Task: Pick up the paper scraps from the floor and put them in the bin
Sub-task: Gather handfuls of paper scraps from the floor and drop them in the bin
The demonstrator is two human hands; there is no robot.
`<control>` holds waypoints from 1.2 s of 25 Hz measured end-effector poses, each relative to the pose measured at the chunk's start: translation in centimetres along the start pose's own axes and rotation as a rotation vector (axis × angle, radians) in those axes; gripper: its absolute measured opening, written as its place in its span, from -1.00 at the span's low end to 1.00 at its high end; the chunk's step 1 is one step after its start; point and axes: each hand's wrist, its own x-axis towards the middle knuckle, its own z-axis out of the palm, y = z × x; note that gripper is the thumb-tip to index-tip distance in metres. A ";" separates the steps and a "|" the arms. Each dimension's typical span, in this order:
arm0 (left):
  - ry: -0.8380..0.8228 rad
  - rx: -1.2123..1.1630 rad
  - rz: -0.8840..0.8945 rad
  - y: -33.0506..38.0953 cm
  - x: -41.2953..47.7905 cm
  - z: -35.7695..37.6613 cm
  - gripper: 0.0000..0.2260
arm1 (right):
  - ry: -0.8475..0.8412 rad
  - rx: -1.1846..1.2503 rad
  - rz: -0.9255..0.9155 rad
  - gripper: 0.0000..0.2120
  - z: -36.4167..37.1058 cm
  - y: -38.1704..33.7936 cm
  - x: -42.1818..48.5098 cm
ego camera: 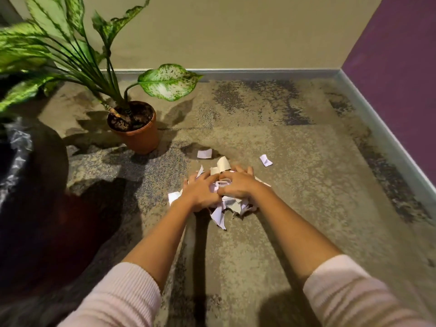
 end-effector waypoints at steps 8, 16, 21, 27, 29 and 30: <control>-0.069 -0.135 0.099 -0.4 -8.2 1.9 -0.26 | -0.060 0.121 -0.054 -0.24 2.5 2.4 -9.2; -0.125 0.254 -0.077 -1.5 -11.4 3.1 0.39 | -0.116 -0.076 0.099 0.34 1.5 5.3 -11.1; -0.030 0.325 -0.041 -0.7 -10.4 4.0 0.36 | -0.151 -0.123 0.099 0.48 3.7 4.6 -10.2; -0.043 0.279 0.080 -0.2 -8.7 3.7 0.11 | -0.066 -0.083 -0.062 0.36 5.2 2.4 -9.2; -0.011 0.157 0.073 -0.3 -8.5 3.9 -0.10 | -0.054 -0.082 -0.092 0.25 5.6 2.0 -9.2; 0.024 0.081 0.073 -0.3 -8.4 4.1 -0.24 | -0.046 -0.074 -0.105 0.17 5.7 1.9 -9.3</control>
